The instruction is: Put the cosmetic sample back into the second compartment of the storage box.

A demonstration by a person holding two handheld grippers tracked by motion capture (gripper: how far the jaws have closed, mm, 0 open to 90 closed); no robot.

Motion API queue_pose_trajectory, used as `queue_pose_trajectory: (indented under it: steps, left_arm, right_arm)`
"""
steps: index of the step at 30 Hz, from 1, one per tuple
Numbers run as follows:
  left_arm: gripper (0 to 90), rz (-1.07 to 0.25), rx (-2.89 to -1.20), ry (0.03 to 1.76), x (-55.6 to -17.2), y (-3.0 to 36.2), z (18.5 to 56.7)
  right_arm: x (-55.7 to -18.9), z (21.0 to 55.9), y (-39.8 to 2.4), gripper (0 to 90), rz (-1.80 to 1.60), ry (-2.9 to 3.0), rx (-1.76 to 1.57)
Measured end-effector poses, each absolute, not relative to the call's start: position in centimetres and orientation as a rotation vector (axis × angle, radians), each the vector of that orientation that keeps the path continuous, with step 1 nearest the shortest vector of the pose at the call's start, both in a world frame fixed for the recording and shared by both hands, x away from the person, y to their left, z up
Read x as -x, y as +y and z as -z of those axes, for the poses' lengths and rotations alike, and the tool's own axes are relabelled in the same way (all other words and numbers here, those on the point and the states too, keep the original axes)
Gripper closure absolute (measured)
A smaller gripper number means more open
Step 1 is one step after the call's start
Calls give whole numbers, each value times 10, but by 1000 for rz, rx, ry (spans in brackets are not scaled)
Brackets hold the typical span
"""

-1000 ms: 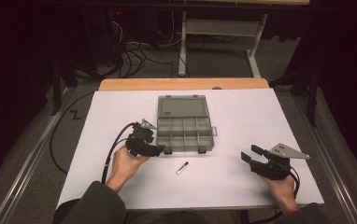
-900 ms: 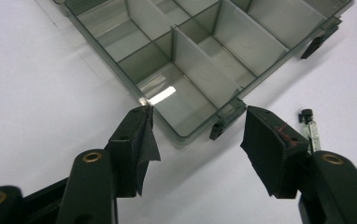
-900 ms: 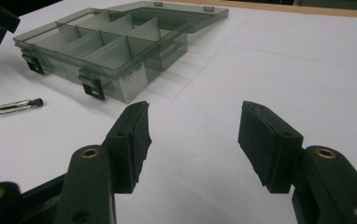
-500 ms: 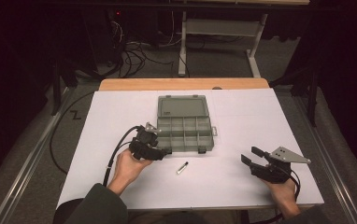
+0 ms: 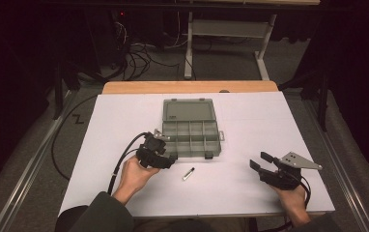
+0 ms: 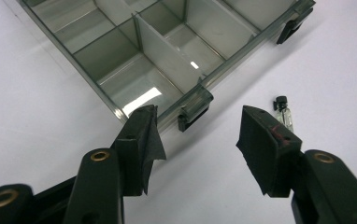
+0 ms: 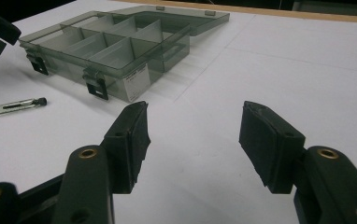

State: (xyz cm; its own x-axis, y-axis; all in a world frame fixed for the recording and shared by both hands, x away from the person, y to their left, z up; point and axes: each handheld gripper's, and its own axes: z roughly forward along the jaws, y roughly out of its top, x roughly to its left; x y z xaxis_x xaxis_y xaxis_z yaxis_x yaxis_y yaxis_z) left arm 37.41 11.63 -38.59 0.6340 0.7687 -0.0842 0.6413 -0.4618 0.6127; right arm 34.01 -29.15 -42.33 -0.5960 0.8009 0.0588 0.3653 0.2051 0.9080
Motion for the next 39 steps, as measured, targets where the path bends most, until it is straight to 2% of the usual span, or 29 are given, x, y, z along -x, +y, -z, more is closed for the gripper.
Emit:
queue_pose_trajectory:
  steps: [39]
  left_arm:
    - [494,-185,-2338,1017,-371,75,399]
  right_arm:
    - [-340,423,-290,445,-1377,2061,-1080]
